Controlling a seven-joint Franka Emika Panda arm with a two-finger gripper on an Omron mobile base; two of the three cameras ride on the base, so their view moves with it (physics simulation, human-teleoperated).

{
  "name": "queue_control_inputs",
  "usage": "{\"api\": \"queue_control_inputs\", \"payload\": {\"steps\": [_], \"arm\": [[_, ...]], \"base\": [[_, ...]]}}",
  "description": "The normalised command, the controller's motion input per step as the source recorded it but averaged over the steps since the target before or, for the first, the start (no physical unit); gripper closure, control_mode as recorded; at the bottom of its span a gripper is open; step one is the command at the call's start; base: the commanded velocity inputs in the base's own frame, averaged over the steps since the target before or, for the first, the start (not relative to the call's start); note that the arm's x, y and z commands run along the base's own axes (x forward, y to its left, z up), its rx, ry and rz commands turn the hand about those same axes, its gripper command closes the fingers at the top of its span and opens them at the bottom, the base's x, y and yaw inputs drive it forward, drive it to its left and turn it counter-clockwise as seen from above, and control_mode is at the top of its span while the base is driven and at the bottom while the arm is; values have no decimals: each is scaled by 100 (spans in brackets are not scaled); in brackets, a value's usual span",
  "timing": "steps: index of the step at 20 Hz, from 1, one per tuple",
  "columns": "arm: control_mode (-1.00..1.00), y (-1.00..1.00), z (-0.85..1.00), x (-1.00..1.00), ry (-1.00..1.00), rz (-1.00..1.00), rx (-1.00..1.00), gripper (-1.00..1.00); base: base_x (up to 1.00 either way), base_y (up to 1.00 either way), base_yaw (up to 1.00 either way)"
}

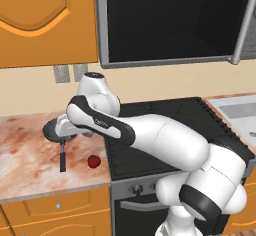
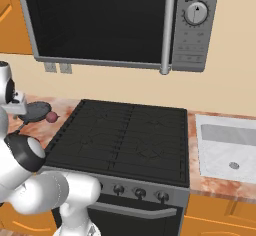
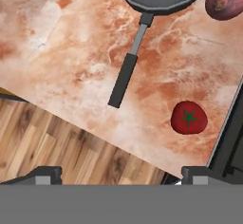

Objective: Place the pan on the rear right burner on the stove. Then place the tomato and the onion in the pan and turn on the rear right burner.

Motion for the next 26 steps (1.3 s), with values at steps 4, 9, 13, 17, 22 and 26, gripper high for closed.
{"api": "queue_control_inputs", "payload": {"steps": [4,9,13,17,22,26], "arm": [[-100,0,-20,4,-1,0,0,-100],[-100,3,-22,8,-4,0,0,-100],[-100,9,-22,9,-9,0,0,-100],[-100,12,-14,1,-11,0,0,-100],[-100,19,-3,0,-5,0,0,-100],[-100,15,-1,0,0,0,0,-100]], "base": [[0,0,0],[0,0,0],[0,0,0],[0,0,0],[0,0,0],[0,0,0]]}}
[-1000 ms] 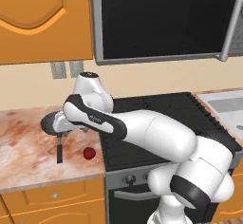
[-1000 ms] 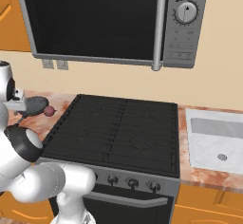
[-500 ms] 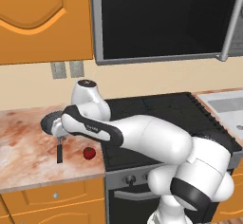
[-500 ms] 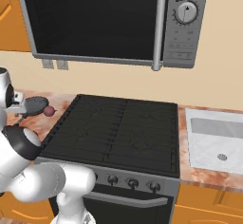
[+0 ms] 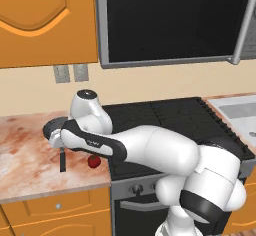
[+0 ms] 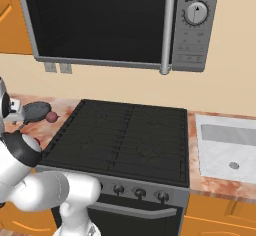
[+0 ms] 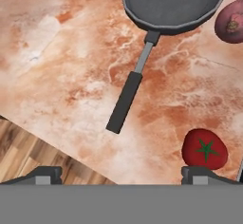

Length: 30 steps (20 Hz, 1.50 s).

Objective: Place the pan on the rear right burner on the stove. Then place the tomato and the onion in the pan and turn on the rear right burner.

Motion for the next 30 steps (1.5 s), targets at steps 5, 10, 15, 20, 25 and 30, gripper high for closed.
{"api": "queue_control_inputs", "payload": {"steps": [5,10,15,20,25,30], "arm": [[-100,0,0,0,0,0,0,-100],[-100,0,-1,10,0,-2,0,-100],[-100,0,-14,33,0,-4,0,-100],[-100,0,-8,26,0,-3,0,-100],[-100,12,-7,0,0,0,0,-100],[-100,24,-16,-2,0,0,0,-100]], "base": [[0,0,0],[0,0,0],[0,0,0],[0,0,0],[0,0,0],[0,0,0]]}}
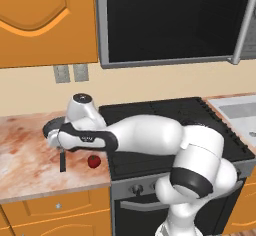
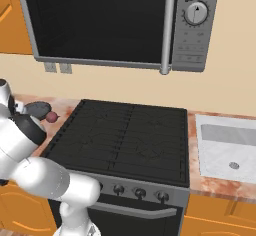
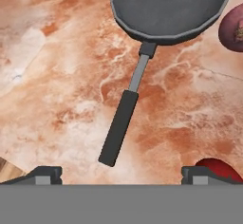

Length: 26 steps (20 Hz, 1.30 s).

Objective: Place the pan on the rear right burner on the stove. Then place the tomato and the onion in the pan and turn on the rear right burner.

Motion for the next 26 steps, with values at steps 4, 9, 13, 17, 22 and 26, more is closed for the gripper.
{"api": "queue_control_inputs", "payload": {"steps": [4,9,13,17,22,26], "arm": [[-100,19,-23,0,0,0,0,-100],[-100,4,-18,0,0,0,0,-100],[-100,1,-16,0,0,0,0,-100],[-100,0,-17,0,0,0,0,-100],[-100,0,-21,0,0,0,0,-100],[-100,1,-22,4,0,0,0,-100]], "base": [[0,0,0],[0,0,0],[0,0,0],[0,0,0],[0,0,0],[0,0,0]]}}
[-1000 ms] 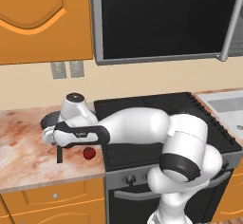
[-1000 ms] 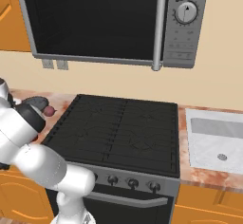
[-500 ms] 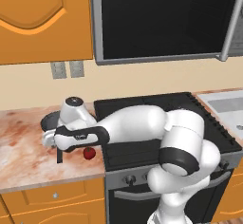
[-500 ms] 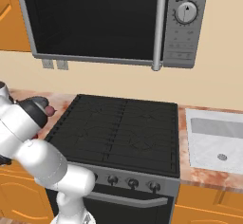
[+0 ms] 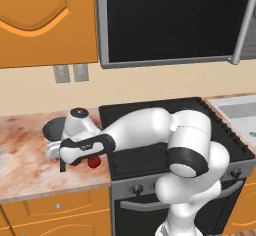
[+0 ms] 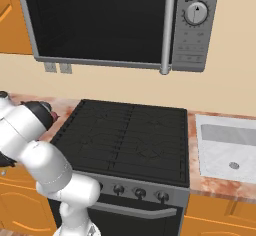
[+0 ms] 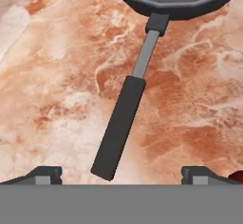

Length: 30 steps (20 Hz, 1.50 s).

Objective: Place the pan on the rear right burner on the stove. Then place the tomato and the onion in the pan and turn on the rear right burner.

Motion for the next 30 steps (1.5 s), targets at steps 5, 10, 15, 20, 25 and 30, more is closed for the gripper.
{"api": "queue_control_inputs", "payload": {"steps": [5,10,15,20,25,30], "arm": [[-100,8,-22,15,0,0,0,-100],[-100,19,-10,24,0,-3,0,-100],[-100,30,0,20,0,-3,0,-100],[-100,32,0,7,0,-2,0,-100],[-100,21,-4,0,6,-2,0,-100],[-100,0,-4,0,3,-1,0,-100]], "base": [[0,0,0],[0,0,0],[0,0,0],[0,0,0],[0,0,0],[0,0,0]]}}
